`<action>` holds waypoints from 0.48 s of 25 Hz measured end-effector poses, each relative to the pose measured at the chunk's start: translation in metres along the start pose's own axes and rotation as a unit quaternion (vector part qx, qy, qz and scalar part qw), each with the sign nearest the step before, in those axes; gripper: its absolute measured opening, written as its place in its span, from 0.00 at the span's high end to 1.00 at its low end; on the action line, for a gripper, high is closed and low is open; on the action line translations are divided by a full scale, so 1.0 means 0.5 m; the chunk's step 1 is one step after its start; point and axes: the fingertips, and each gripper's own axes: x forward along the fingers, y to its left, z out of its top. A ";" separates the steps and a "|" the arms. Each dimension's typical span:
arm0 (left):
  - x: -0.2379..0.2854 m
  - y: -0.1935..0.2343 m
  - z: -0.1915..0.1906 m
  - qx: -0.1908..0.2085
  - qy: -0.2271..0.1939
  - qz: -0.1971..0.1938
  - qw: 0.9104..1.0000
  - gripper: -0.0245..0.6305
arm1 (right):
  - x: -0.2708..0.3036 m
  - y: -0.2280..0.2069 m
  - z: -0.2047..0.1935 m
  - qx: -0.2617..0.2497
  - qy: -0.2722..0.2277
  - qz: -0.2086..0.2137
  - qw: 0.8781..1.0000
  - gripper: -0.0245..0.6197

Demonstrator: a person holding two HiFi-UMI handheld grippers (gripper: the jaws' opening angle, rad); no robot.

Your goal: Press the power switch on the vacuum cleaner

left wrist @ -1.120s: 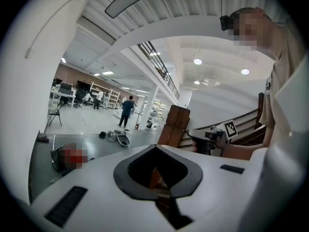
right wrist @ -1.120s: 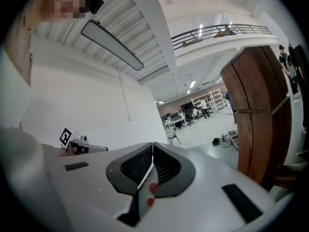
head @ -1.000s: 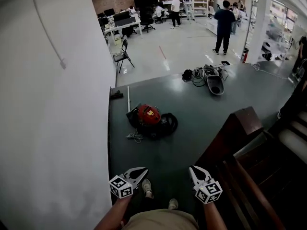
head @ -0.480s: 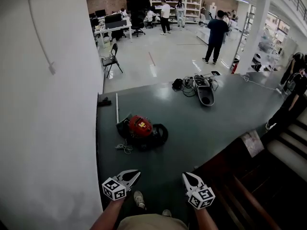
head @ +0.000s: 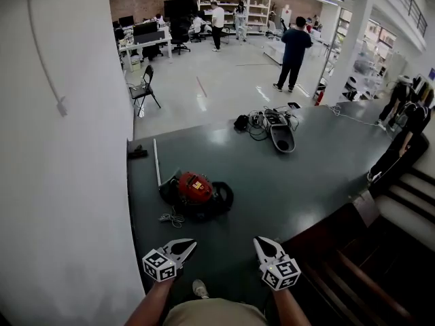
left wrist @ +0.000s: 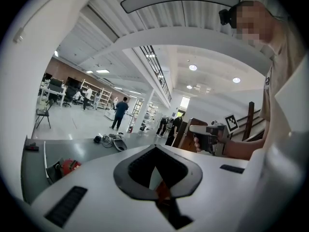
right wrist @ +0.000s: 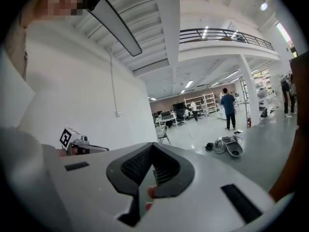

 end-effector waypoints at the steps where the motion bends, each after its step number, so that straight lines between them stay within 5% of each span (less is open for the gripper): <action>1: -0.005 0.015 0.008 -0.002 -0.002 -0.004 1.000 0.95 | 0.016 0.008 0.004 -0.002 -0.002 -0.002 1.000 0.95; 12: -0.034 0.106 0.035 -0.002 0.009 -0.029 1.000 0.95 | 0.168 0.094 -0.009 0.009 -0.001 0.013 1.000 0.95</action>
